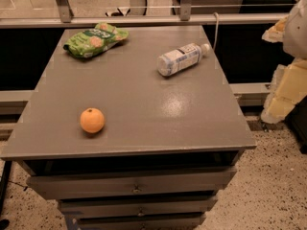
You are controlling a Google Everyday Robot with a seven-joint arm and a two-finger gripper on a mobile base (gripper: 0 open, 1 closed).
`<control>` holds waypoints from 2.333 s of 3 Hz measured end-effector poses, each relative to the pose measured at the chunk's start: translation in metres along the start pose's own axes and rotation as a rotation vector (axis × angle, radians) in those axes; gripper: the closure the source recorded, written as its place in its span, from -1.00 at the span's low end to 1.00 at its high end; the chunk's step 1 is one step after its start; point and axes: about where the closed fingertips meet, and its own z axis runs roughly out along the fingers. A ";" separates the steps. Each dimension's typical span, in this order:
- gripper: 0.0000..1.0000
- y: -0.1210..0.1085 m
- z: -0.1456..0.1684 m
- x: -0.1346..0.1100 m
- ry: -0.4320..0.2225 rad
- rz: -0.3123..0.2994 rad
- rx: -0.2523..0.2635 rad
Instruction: Move blue plastic bottle near orange
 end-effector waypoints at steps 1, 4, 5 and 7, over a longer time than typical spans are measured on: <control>-1.00 -0.005 0.000 -0.003 0.001 -0.008 0.009; -1.00 -0.084 0.096 -0.089 -0.157 -0.232 0.007; -1.00 -0.100 0.138 -0.113 -0.203 -0.312 -0.022; -1.00 -0.147 0.190 -0.149 -0.222 -0.390 -0.029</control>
Offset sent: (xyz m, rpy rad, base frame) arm 0.0910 0.0391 -0.0224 0.0156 -0.0632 0.1256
